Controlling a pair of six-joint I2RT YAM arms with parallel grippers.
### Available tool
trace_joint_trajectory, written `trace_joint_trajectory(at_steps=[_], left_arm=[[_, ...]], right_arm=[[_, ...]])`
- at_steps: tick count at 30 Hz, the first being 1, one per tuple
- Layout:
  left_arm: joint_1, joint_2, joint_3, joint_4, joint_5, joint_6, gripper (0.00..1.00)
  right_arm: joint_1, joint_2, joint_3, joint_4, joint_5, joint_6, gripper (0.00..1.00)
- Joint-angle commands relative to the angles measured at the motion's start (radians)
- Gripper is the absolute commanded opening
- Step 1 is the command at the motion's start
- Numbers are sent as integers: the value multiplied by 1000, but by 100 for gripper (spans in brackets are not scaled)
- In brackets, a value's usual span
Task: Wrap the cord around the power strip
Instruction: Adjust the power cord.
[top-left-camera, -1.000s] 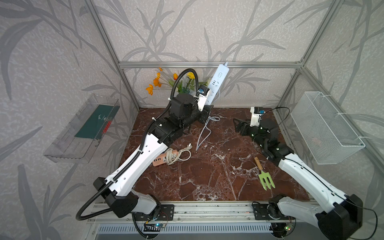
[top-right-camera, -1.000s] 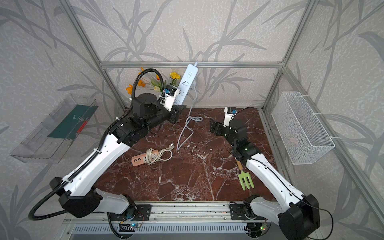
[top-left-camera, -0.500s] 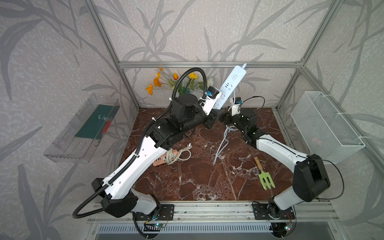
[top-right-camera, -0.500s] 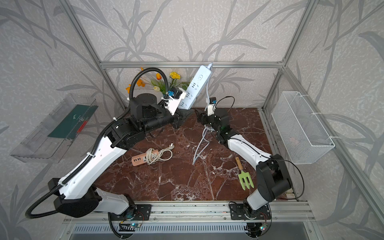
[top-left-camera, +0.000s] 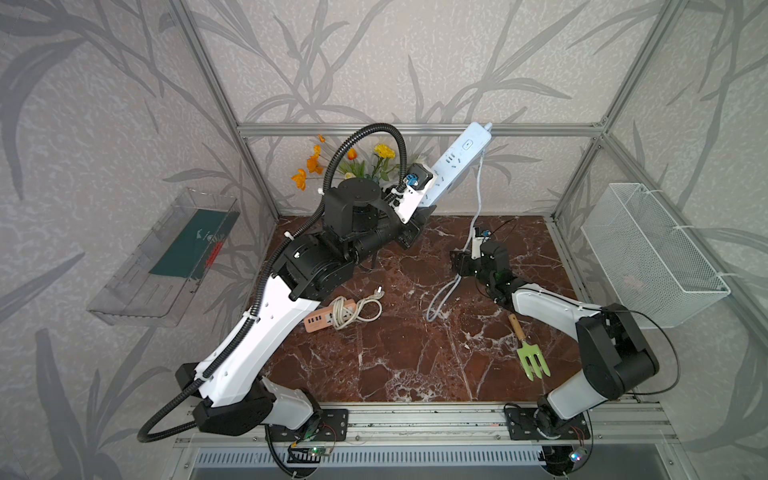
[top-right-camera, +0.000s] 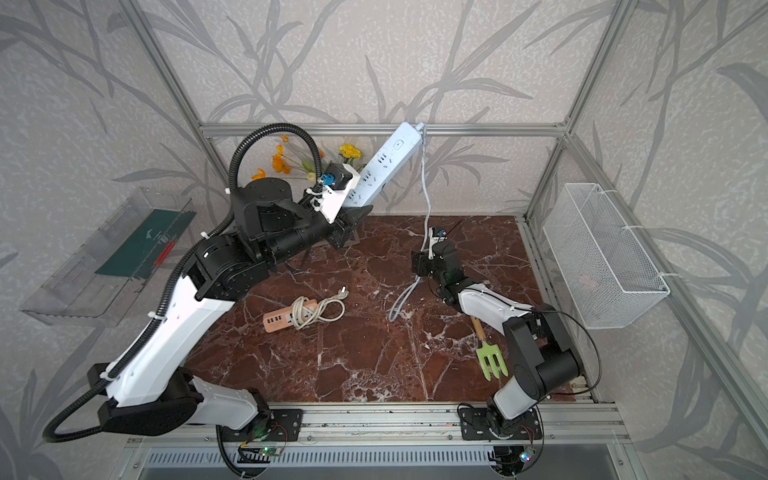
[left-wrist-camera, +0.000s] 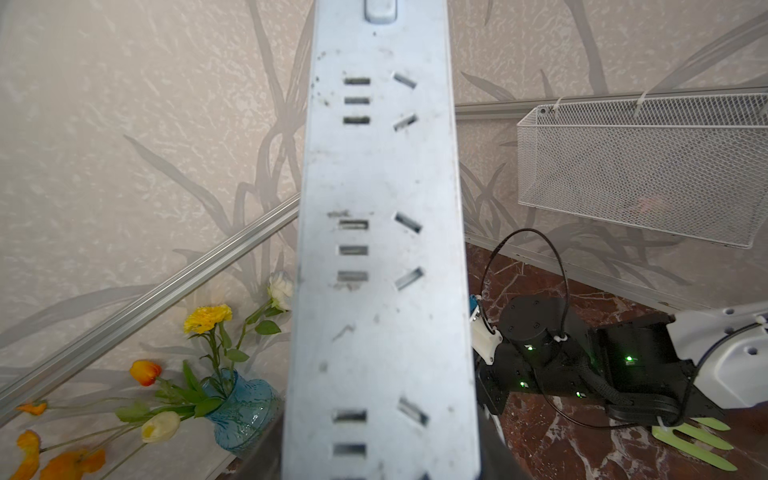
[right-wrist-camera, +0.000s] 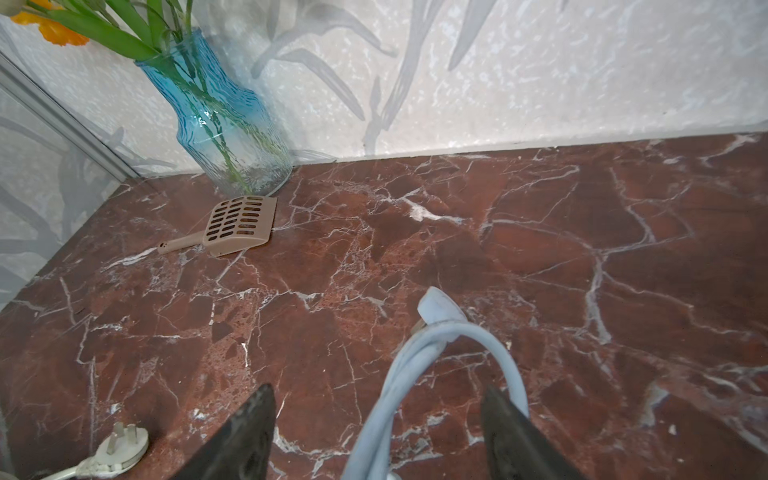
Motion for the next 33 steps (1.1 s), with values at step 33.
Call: trace_joint_trajectory(at_steps=[33], left_arm=[[92,-44,-15,181,115,-157,0]], right_arm=[[124,102,215,288,-10,-162,85]])
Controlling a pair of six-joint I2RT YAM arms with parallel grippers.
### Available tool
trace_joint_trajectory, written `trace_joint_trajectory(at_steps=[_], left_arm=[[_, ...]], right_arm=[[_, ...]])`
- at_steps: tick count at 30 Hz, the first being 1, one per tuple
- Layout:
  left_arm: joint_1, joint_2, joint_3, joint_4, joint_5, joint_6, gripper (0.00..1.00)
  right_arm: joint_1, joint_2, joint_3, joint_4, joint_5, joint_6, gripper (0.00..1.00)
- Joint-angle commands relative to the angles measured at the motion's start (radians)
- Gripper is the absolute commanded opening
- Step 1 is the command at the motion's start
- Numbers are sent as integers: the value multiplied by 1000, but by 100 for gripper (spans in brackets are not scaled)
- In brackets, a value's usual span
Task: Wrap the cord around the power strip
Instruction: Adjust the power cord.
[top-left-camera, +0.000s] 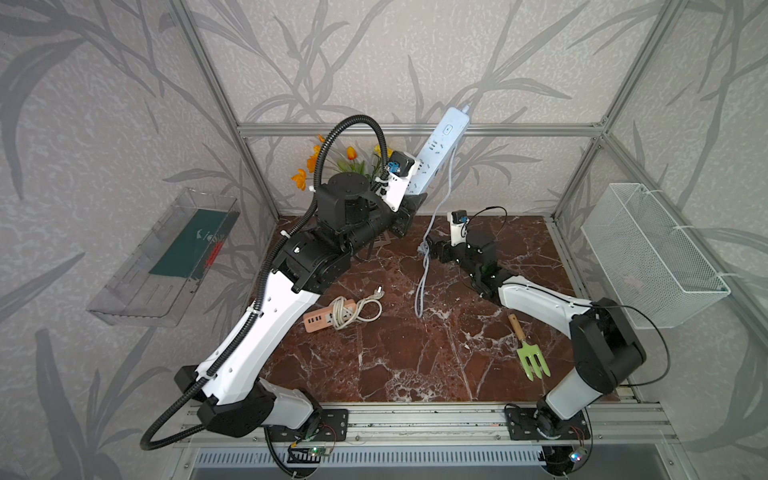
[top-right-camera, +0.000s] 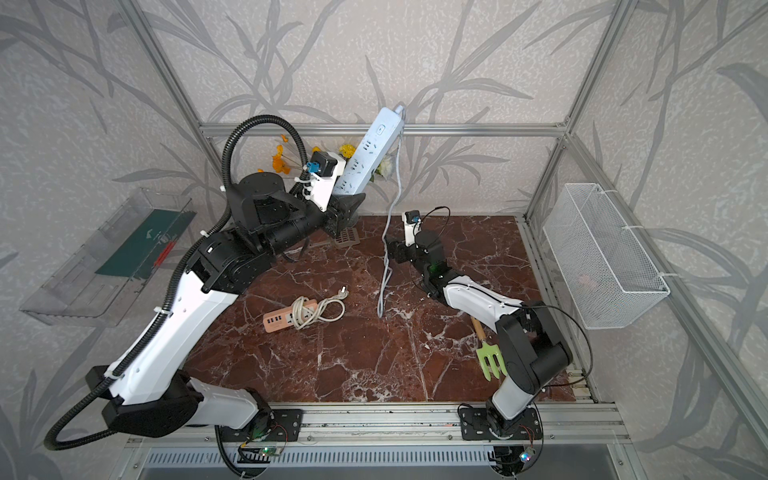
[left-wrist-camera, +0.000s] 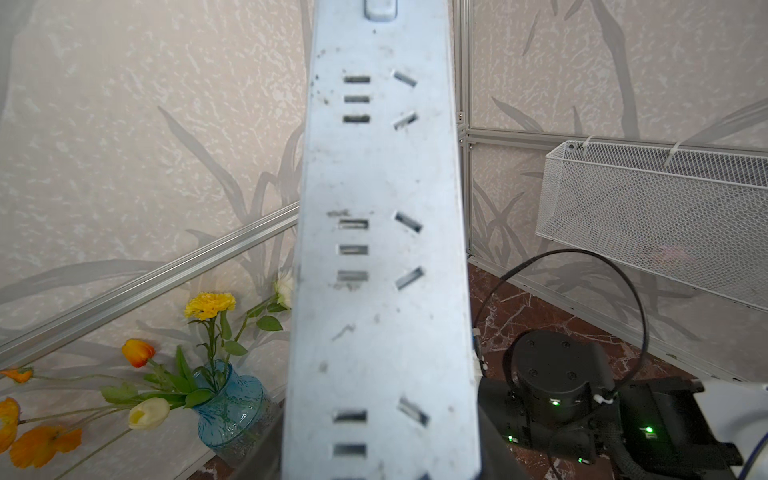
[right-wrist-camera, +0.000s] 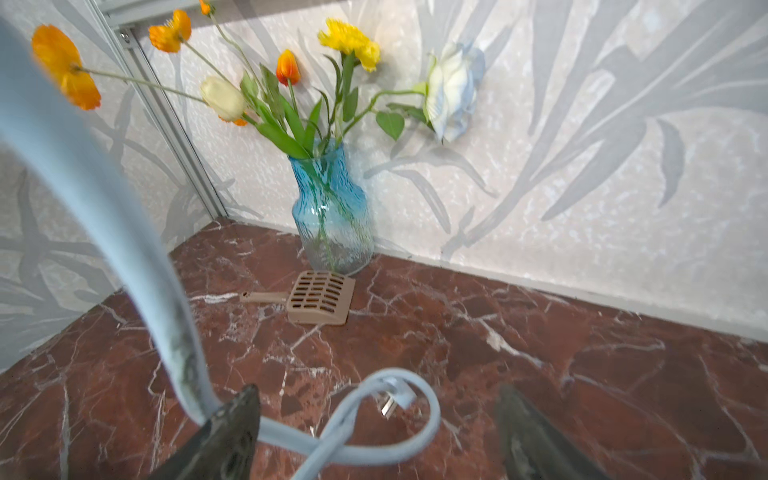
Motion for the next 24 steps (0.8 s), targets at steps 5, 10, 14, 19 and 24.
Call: trace_joint_trajectory(at_steps=[5,10,14,19,24], left_arm=[[13,-36,41,111,-74,7,0],[23,-19,10,138,-80,21,0],[24,0,5,151,-62,3,0],[24,-11,-17,159,-40,-27,0],[14,-36,-74,190,-16,-82,0]], right_arm=[[17,-84,-71,-58,41,75,80],[92,-328,-137,-470,170,283,75],[239,-379,-120,-728,321,562,77],[280,-332,-105,-701,344,785,77],[280,-177,-10,-649,363,936,79]])
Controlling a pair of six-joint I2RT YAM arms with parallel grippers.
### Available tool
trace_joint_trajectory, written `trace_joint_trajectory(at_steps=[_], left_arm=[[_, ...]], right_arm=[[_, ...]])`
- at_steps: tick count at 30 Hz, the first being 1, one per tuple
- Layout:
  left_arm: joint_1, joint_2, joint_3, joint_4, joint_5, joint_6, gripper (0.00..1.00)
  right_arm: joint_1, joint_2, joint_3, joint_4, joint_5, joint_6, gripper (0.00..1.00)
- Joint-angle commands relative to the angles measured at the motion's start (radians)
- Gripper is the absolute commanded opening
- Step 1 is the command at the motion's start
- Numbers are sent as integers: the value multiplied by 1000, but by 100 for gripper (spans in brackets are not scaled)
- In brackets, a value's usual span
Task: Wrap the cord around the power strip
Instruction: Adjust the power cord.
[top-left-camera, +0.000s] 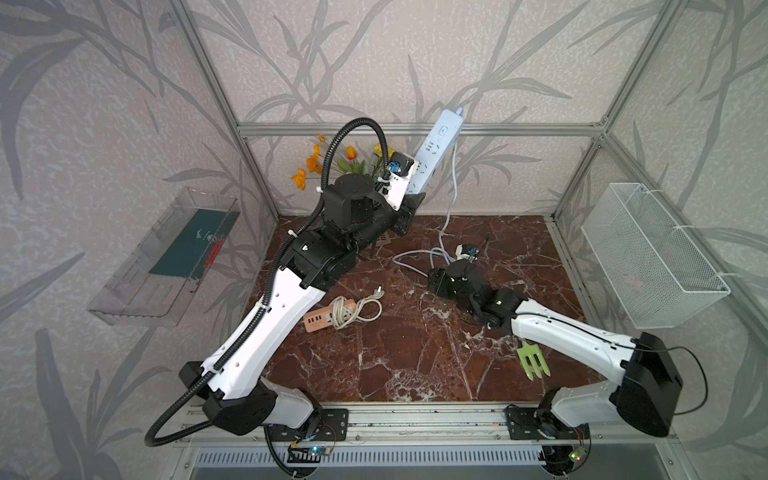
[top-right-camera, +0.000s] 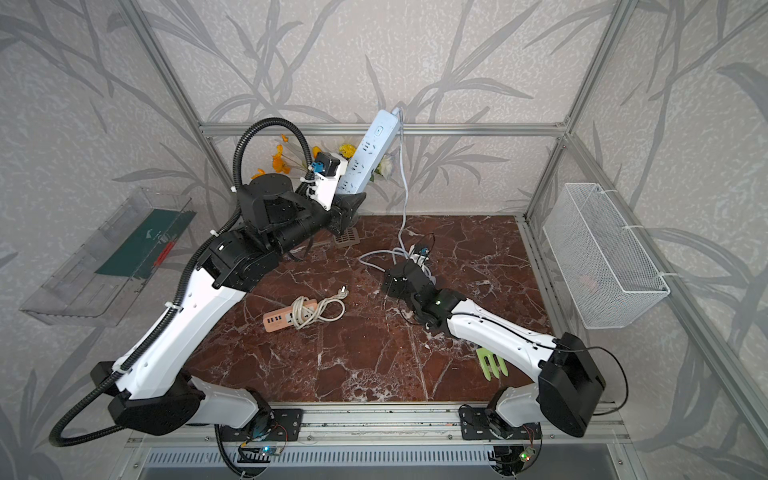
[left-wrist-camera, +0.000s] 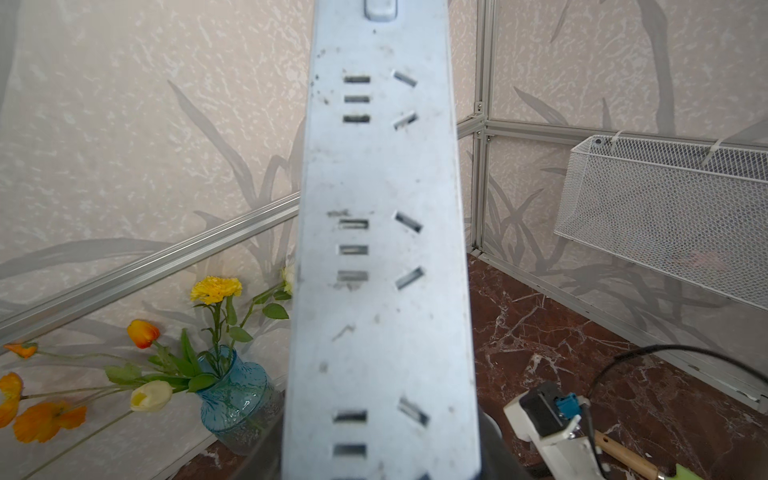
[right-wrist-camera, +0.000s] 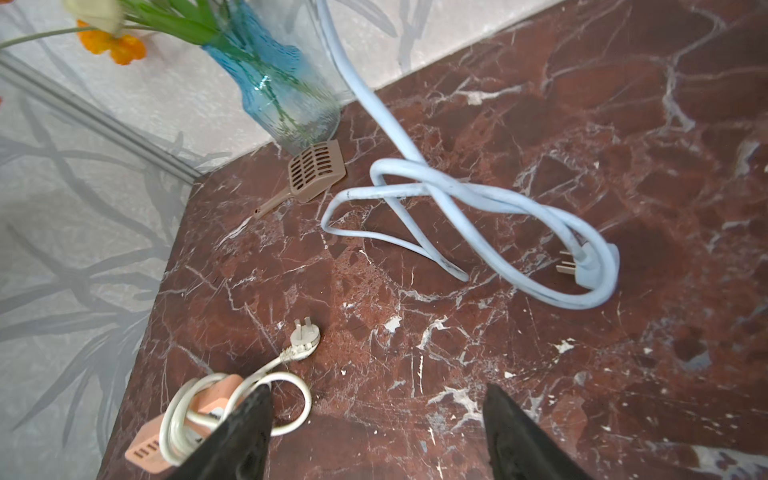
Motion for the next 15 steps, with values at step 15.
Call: trace_joint_trajectory(at_steps=[15], left_arm=[[-79,-59,-90,183,17,-141,0]], right_arm=[[24,617,582,-405,364,771,77]])
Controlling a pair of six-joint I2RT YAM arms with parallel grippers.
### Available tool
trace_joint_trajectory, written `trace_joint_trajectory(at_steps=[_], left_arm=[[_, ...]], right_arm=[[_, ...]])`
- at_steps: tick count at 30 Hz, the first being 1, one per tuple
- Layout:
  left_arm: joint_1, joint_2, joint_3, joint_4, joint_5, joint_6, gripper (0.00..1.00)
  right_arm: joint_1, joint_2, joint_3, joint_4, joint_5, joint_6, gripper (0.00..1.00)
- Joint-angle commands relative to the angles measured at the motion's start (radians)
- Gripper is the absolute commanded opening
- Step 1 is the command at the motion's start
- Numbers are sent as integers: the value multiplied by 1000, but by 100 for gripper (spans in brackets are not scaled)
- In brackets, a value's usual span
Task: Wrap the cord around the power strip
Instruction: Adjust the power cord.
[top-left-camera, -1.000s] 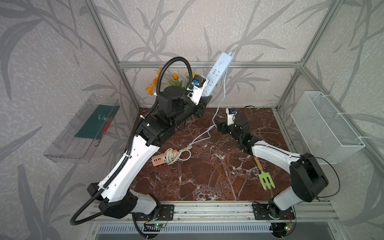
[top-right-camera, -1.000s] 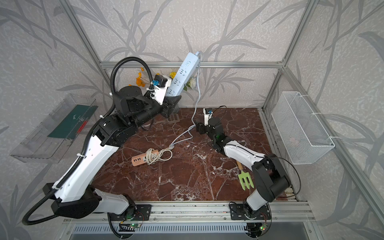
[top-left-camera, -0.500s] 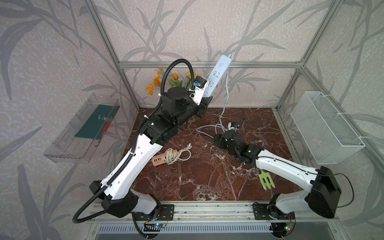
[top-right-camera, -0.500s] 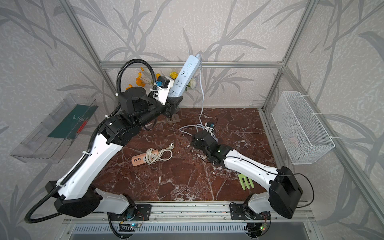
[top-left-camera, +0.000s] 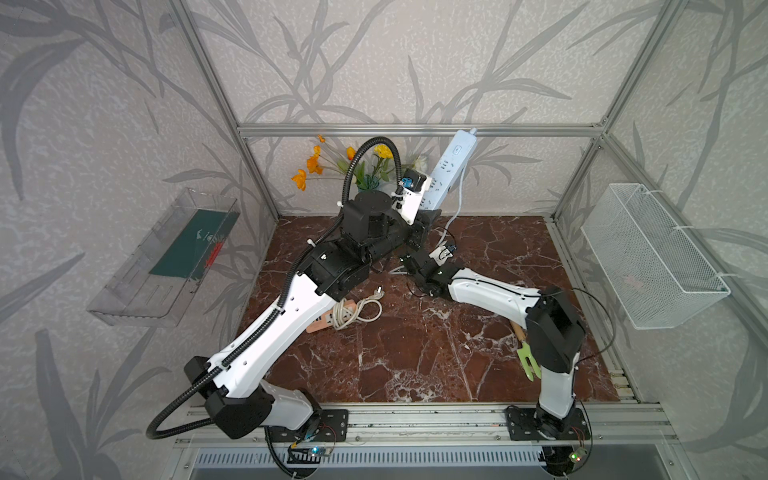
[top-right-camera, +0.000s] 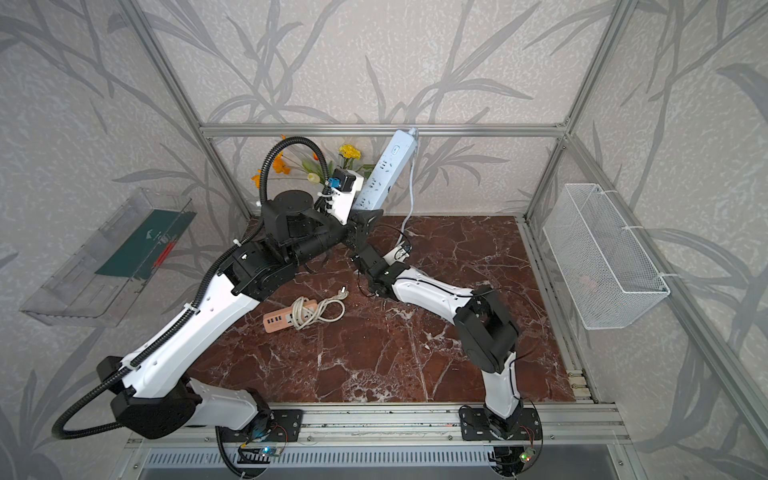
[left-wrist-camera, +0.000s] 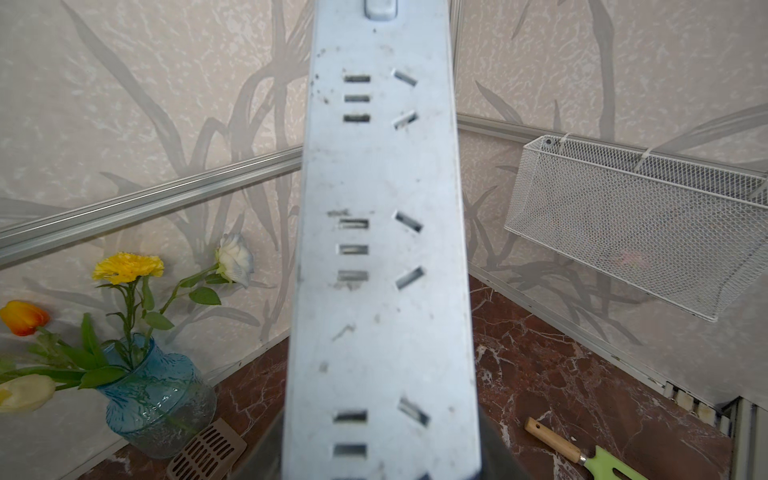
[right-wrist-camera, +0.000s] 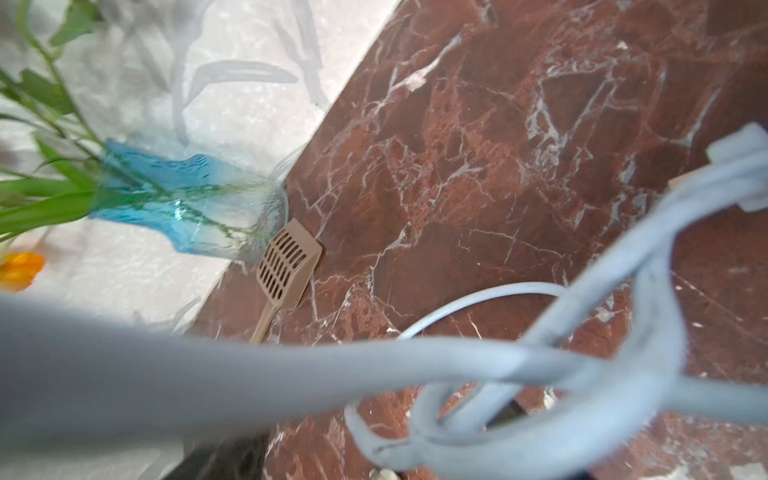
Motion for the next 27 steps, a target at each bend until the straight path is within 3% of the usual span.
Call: trace_joint_trajectory(at_steps=[1,5,6,8,9,11,13,16,18,20,23,27], left_arm=[[-9,-40,39,84,-3,-23,0],[-9,-58,22,97,-14,-11,0],[-9,-63,16,104,-17,-7,0],[-8,-63,22,93,-52,10,0],[-2,-57,37,73,-95,23,0],[68,-38,74,5,-170,4,0],[230,-42,46,-16,-144,-81,0],[376,-45,-42,-14,-176,-101,0],[423,-27,-73,-24,-150,-124,0],[438,7,-69,-54,-133,-127,0],[440,30,-65,-78,-135,-114,0],[442,32,-90,-109,-114,-106,0]], right_arm=[[5,75,60,-238,134,192,76],[-1,90,48,-238,167,178,67],[-5,94,38,-222,163,165,58],[-11,86,-4,-123,130,50,18],[-7,57,-34,-57,94,-72,3],[22,-47,-129,142,-13,-404,0],[68,-188,-250,296,-171,-718,0],[54,-443,-445,385,-490,-960,0],[9,-562,-450,268,-707,-1103,0],[-1,-689,-409,92,-652,-1279,0],[-168,-819,-356,-46,-828,-1318,0],[-312,-939,-361,18,-914,-1278,0]])
